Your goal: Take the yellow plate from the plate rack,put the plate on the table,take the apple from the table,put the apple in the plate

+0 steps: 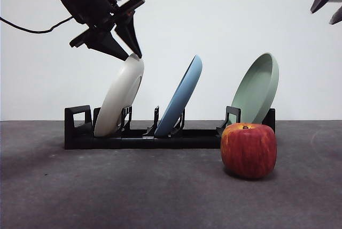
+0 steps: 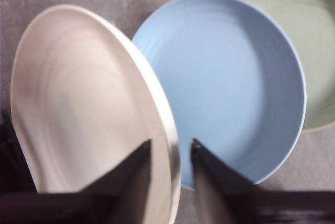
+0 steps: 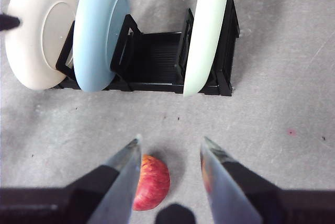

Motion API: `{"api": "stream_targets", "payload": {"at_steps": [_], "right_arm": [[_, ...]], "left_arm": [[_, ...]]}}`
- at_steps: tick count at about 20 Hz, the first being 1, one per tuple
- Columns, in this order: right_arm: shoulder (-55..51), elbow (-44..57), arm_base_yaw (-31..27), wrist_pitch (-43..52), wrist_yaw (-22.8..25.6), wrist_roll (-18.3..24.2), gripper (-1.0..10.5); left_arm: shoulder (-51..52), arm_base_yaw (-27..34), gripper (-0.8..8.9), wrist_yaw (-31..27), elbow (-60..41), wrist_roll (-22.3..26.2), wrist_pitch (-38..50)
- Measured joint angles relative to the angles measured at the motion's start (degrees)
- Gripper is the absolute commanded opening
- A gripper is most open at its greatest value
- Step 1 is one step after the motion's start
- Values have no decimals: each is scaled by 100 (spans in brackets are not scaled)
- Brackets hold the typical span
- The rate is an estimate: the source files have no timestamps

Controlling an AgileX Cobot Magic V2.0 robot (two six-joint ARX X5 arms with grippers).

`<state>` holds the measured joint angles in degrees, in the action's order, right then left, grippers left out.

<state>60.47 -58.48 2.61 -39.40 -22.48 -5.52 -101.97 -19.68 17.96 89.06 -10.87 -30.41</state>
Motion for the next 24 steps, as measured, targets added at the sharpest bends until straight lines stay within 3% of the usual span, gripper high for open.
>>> {"api": "stream_targets", "payload": {"at_steps": [6, 11, 17, 24], "right_arm": [[0, 0, 0, -2, 2, 2, 190], [0, -2, 0, -4, 2, 0, 190], [0, -2, 0, -4, 2, 0, 190], [0, -2, 0, -4, 4, 0, 190]], "left_arm": [[-2, -37, -9, 120, 20, 81, -105], [197, -50, -9, 382, 514, 83, -702], [1325, -142, -9, 315, 1659, 601, -1862], [3036, -796, -9, 192, 1753, 1241, -3097]]}}
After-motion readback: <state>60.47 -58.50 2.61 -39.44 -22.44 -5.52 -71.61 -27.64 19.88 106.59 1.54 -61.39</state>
